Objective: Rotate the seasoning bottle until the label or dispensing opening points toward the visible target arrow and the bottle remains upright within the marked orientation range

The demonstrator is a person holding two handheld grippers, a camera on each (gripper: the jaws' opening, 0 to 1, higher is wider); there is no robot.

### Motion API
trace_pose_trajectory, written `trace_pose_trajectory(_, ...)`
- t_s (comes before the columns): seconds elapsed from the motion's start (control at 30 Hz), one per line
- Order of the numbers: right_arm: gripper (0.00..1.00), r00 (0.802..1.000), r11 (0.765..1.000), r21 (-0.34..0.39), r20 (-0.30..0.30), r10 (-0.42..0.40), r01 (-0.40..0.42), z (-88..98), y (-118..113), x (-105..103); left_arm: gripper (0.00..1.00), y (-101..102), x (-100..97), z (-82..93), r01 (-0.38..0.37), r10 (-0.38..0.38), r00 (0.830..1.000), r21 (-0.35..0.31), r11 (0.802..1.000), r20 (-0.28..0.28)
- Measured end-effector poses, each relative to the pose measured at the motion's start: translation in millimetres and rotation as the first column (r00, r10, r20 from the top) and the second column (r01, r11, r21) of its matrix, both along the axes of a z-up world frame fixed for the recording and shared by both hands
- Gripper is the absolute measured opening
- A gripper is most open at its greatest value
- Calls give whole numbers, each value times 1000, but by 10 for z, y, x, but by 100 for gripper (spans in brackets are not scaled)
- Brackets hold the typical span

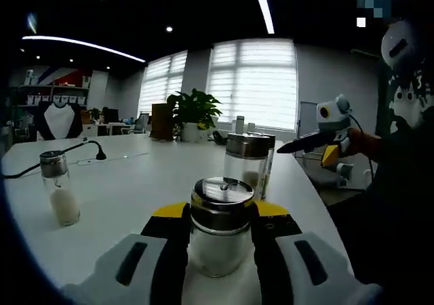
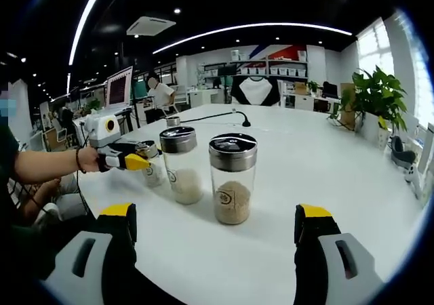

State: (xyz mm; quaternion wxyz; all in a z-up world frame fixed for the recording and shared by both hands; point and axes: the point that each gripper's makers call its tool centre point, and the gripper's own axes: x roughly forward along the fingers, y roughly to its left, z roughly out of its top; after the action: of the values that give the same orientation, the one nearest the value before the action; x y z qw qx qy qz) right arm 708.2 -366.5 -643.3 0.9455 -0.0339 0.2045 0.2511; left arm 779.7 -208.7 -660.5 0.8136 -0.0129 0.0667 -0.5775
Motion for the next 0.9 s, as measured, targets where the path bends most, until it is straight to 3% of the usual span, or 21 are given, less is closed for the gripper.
trace_pose_trajectory(0.43, 99, 1000, 1000, -4, 2, -7, 7, 27, -17, 12, 38, -15, -21, -10, 47, -47, 999, -14, 999, -13)
trace_pose_trajectory(0.5, 99, 1000, 1000, -5, 2, -6, 6, 32, -17, 11, 38, -18, -17, -52, 37, -37, 999, 14, 999, -18)
trace_pose_trajectory(0.57, 99, 1000, 1000, -5, 1, -6, 6, 32, -19, 11, 43, -2, 3, -124, 9, -7, 998, 21, 1000, -70)
trace_pose_trajectory(0.67, 99, 1000, 1000, -2, -12, -8, 8, 2, -28, 4, 69, 37, 69, -59, -53, 52, 997, -22, 998, -50)
trace_pose_trajectory(0.7, 99, 1000, 1000, -2, -13, -10, 10, -3, -35, 0, 72, 58, 69, -26, -67, 64, 996, -43, 997, -63)
trace_pose_trajectory(0.8, 99, 1000, 1000, -3, -14, -13, 13, -10, -49, -3, 67, 107, 45, -59, -72, 73, 997, 10, 997, -37)
trace_pose_trajectory(0.9, 99, 1000, 1000, -6, -19, -15, 15, -26, -60, 1, 66, 129, 27, -43, -94, 94, 994, 13, 995, -47)
